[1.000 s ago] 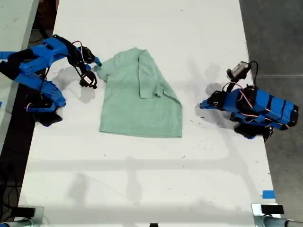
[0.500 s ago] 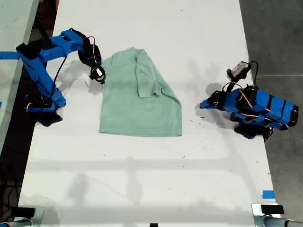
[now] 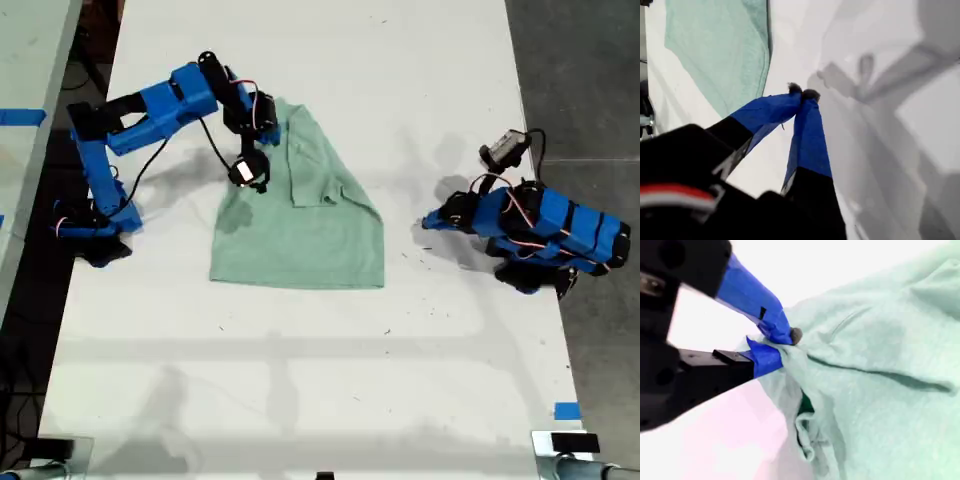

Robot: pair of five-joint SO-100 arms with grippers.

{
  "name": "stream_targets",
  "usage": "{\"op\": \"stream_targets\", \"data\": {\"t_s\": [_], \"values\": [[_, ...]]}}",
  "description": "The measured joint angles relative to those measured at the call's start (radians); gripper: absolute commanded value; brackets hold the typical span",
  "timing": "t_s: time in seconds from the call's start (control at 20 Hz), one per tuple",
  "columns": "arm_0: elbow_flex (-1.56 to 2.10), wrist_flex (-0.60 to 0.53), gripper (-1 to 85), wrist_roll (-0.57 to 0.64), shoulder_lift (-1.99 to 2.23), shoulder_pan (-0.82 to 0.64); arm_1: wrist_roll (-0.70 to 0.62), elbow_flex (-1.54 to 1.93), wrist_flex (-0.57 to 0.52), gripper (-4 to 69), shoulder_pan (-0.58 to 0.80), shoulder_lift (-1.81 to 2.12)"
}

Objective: Fold t shirt

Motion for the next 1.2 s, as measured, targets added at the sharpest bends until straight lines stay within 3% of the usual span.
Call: {"op": "stream_targets", "data": {"t_s": [0.05, 0.1, 0.15, 0.2, 0.4, 0.65, 1.0, 1.05, 1.1, 1.2], "values": [[-0.061, 0.0, 22.4, -0.014, -0.06, 0.035, 0.0, 0.0, 0.0, 1.0, 0.0, 0.0], [-0.104, 0.002, 22.5, -0.026, -0.11, 0.064, 0.0, 0.0, 0.0, 1.0, 0.0, 0.0], [-0.133, 0.002, 3.9, -0.032, -0.147, 0.086, 0.0, 0.0, 0.0, 1.0, 0.0, 0.0], [-0.146, 0.006, 0.0, -0.032, -0.156, 0.094, -0.003, 0.0, 0.0, 1.0, 0.0, 0.0], [-0.147, 0.092, -0.1, -0.037, -0.049, 0.058, -0.006, 0.0, 0.0, 1.0, 0.0, 0.0], [-0.006, 0.087, -0.1, -0.032, 0.56, 0.087, -0.006, 0.0, 0.0, 1.0, 0.0, 0.0], [1.175, -0.33, 0.1, -0.236, 1.694, 0.264, -0.006, 0.0, 0.0, 1.0, 0.0, 0.0], [1.345, -0.382, 3.5, -0.264, 1.815, 0.305, -0.006, 0.0, 0.0, 0.7, 0.0, 0.0], [1.503, -0.419, 6.9, -0.298, 1.919, 0.33, -0.006, 0.0, 0.0, 0.5, 0.0, 0.0], [1.776, -0.425, 4.6, -0.336, 2.089, 0.354, -0.006, 0.0, 0.0, 0.5, 0.0, 0.0]]}}
